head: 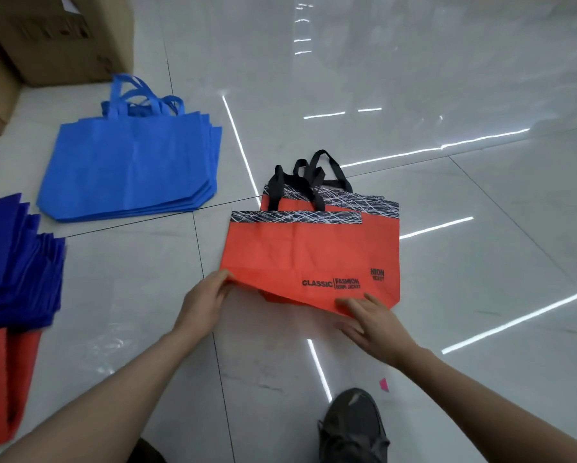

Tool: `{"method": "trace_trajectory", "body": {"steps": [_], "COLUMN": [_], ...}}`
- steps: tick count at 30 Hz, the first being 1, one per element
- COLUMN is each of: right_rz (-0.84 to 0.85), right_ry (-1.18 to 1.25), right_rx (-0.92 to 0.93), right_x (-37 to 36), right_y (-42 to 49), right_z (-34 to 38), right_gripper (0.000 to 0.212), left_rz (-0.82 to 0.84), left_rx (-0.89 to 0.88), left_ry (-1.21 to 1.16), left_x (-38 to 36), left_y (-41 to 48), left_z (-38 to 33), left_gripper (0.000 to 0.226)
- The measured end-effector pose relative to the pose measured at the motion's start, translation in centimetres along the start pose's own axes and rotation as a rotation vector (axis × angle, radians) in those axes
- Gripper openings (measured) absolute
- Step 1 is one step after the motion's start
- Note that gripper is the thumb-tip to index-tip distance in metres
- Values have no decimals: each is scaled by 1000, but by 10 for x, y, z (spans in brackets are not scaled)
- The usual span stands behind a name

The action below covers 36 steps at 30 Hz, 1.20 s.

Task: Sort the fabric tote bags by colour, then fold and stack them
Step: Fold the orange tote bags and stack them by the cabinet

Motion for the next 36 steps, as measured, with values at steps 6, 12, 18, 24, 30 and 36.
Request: {"method": "trace_trajectory", "body": {"steps": [6, 12, 18, 24, 30, 36], "right_rz": [-172, -281, -221, -82, -97, -274], "right_ry": [588, 808, 480, 221, 48, -22], "right_rx": [-594, -795, -933, -1050, -1144, -1155], "right_x": [16, 9, -11, -29, -31, -34], "right_y": [0, 21, 37, 31, 29, 26], "right_z": [-70, -82, -88, -88, -73, -67], "right_gripper": [19, 39, 31, 36, 35, 34], "left_rz": [-78, -78, -71, -56, -144, 1], "left_rx": [178, 486, 562, 710, 258, 96], "left_ry": [-129, -631, -461, 213, 571, 566], "left_x": [21, 1, -28, -35, -58, -90], "left_y": [7, 4, -2, 2, 8, 18], "left_z": [15, 30, 61, 66, 41, 35], "left_gripper": [13, 47, 55, 42, 38, 59]}}
Point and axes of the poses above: each hand's wrist, its own y-axis towards the middle knuckle, its own x-axis out of the back of the hand, z = x × y, the point moved 6 cm from there along y, towards the middle knuckle, and after that the axes turned 1 degree about y, right-handed, at the moved point
